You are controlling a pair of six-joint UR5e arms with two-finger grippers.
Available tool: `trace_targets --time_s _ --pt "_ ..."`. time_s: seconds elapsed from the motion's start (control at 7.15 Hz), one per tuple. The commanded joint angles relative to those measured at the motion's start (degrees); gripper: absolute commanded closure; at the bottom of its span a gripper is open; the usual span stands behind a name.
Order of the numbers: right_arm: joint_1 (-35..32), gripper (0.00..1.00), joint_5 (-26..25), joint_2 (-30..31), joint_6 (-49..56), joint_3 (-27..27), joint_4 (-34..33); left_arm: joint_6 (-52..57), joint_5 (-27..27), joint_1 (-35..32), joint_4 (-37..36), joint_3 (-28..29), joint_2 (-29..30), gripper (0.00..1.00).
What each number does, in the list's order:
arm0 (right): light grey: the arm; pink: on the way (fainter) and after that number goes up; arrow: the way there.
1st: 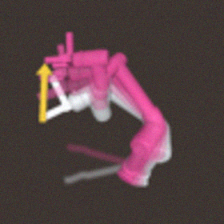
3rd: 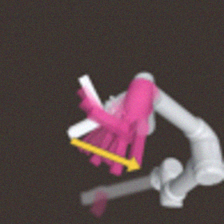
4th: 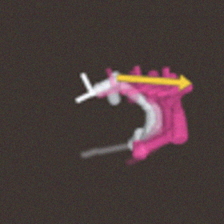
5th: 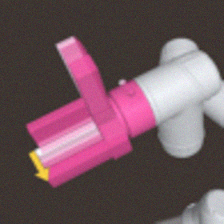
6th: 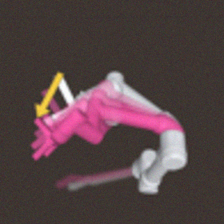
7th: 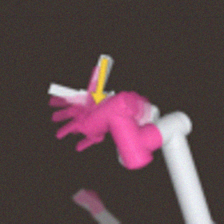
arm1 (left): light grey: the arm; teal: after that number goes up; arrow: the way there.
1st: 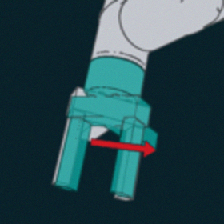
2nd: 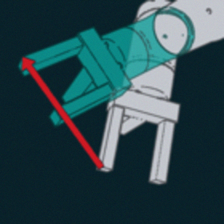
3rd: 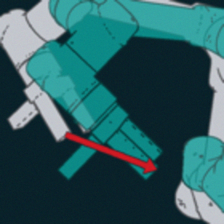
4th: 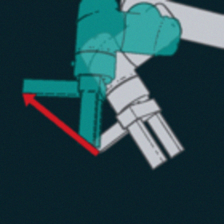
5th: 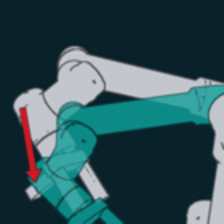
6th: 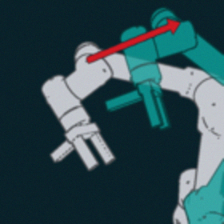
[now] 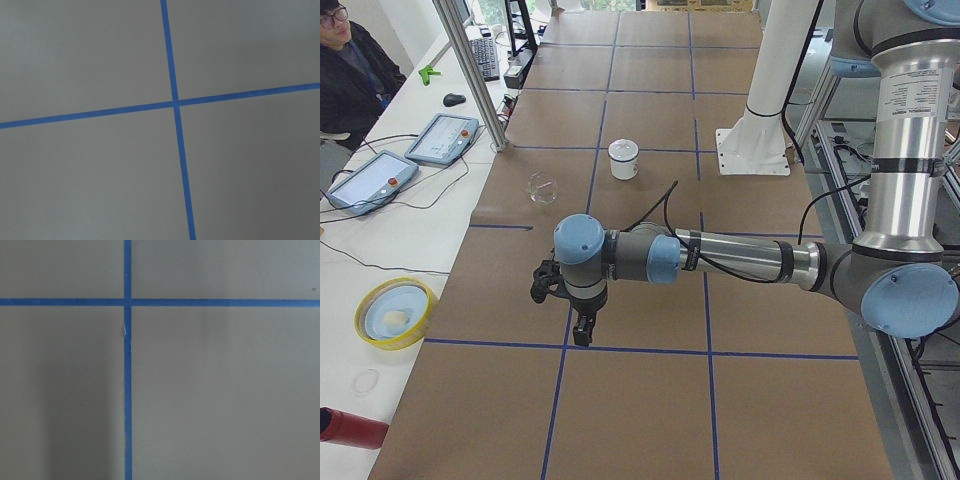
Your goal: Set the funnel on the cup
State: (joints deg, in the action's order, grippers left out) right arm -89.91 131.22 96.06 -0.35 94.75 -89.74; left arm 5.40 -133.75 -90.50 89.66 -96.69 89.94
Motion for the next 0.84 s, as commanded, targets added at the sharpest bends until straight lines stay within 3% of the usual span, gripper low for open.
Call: trace_targets --time_s 0.0,0.42,0.7 --pt "0.0 0.0 0.0 0.0 0.0 0.0 0.0 -0.2 1.5 0.1 5.0 0.7 3.5 0.0" --pt "0.0 0.0 0.0 0.0 0.0 0.0 0.0 -0.7 2.1 0.1 17.8 0.1 7.9 0.0" --pt "0.0 0.0 0.0 0.0 0.0 0.0 0.0 -18.2 -1.5 1.6 23.8 -0.9 8.8 0.0"
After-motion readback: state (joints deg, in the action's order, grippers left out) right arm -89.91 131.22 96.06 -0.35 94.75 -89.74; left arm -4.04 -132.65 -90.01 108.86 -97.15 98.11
